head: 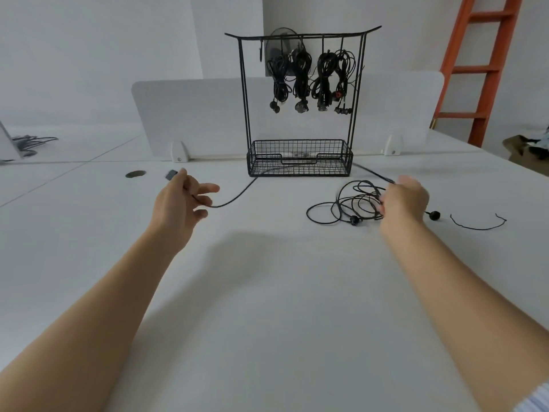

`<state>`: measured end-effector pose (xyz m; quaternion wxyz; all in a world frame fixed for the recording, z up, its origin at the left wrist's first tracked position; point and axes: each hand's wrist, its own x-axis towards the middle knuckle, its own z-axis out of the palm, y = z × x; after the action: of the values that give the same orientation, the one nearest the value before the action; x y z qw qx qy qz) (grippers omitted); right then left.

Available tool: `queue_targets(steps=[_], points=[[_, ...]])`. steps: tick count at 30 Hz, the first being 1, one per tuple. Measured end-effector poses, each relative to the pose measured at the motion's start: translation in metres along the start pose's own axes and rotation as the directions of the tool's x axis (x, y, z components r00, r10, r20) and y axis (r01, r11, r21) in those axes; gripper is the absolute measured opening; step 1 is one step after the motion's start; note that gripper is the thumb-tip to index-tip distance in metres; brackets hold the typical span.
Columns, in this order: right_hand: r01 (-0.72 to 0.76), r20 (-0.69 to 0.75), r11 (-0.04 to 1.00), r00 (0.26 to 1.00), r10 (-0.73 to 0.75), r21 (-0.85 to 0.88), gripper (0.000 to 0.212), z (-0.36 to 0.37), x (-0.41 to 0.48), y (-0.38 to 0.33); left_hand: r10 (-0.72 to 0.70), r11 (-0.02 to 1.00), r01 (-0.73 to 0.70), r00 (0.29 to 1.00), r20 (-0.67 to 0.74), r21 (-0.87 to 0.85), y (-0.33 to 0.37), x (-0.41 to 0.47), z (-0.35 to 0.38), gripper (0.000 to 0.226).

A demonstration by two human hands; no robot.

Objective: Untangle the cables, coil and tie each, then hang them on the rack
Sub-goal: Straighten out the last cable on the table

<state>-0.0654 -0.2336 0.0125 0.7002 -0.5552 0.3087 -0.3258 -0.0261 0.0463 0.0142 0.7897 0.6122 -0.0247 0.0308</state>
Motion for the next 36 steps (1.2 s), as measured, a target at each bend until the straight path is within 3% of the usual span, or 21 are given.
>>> queue_targets(steps=[2, 4, 7, 10, 12, 17, 22, 25, 27, 29, 31, 32, 34, 36], points=[[0.169, -0.037, 0.949, 0.982, -0.185, -0.267, 0.058, -0.001, 0.005, 0.0, -0.017, 1.0, 0.018, 1.0, 0.015, -0.023, 0.0, -0.002, 0.004, 0.043], [0.436, 0.094, 0.801, 0.894, -0.439, -0.41, 0.056, 0.006, -0.014, 0.002, -0.024, 0.995, 0.032, 0.997, 0.078, -0.093, 0.0, -0.007, 0.011, 0.04], [0.777, 0.356, 0.568, 0.629, -0.691, -0.27, 0.044, 0.022, -0.059, 0.011, 0.003, 0.995, 0.014, 0.984, 0.178, -0.096, -0.001, -0.016, 0.023, 0.037], [0.931, 0.485, 0.357, 0.347, -0.803, -0.076, 0.042, 0.032, -0.091, 0.02, 0.055, 0.998, -0.055, 0.964, 0.262, -0.008, -0.003, -0.024, 0.031, 0.039], [0.955, 0.581, 0.294, 0.267, -0.769, -0.048, 0.046, 0.035, -0.101, 0.029, 0.059, 0.997, -0.071, 0.947, 0.317, 0.028, -0.004, -0.028, 0.034, 0.04], [0.855, 0.811, 0.505, 0.378, -0.447, -0.12, 0.037, 0.029, -0.092, 0.043, 0.062, 0.996, -0.078, 0.937, 0.344, 0.033, -0.005, -0.031, 0.036, 0.039], [0.811, 0.781, 0.568, 0.445, -0.438, -0.144, 0.036, 0.03, -0.096, 0.045, 0.034, 0.981, -0.097, 0.938, 0.345, 0.166, -0.008, -0.032, 0.038, 0.032], [0.807, 0.719, 0.563, 0.499, -0.484, -0.18, 0.014, 0.032, -0.098, 0.042, 0.008, 0.96, -0.11, 0.931, 0.364, 0.259, -0.01, -0.034, 0.04, 0.03], [0.743, 0.69, 0.639, 0.569, -0.448, -0.197, 0.008, 0.032, -0.096, 0.04, -0.017, 0.947, -0.104, 0.929, 0.369, 0.306, -0.011, -0.035, 0.041, 0.032], [0.572, 0.62, 0.792, 0.706, -0.343, -0.213, 0.013, 0.032, -0.092, 0.034, -0.028, 0.944, -0.096, 0.93, 0.366, 0.316, -0.01, -0.035, 0.041, 0.032], [0.241, 0.494, 0.966, 0.854, -0.166, -0.092, 0.02, 0.034, -0.083, 0.026, 0.011, 0.944, -0.133, 0.928, 0.373, 0.302, -0.006, -0.032, 0.038, 0.029], [0.041, 0.442, 0.999, 0.896, -0.045, 0.019, 0.022, 0.034, -0.077, 0.021, 0.035, 0.94, -0.163, 0.92, 0.389, 0.301, -0.004, -0.03, 0.036, 0.029], [-0.239, 0.381, 0.947, 0.913, 0.144, 0.215, 0.026, 0.03, -0.062, 0.011, 0.062, 0.943, -0.206, 0.881, 0.469, 0.262, 0.001, -0.027, 0.028, 0.028], [-0.317, 0.325, 0.892, 0.922, 0.21, 0.323, 0.025, 0.023, -0.048, 0.004, 0.091, 0.951, -0.247, 0.801, 0.592, 0.187, 0.005, -0.027, 0.021, 0.027]])
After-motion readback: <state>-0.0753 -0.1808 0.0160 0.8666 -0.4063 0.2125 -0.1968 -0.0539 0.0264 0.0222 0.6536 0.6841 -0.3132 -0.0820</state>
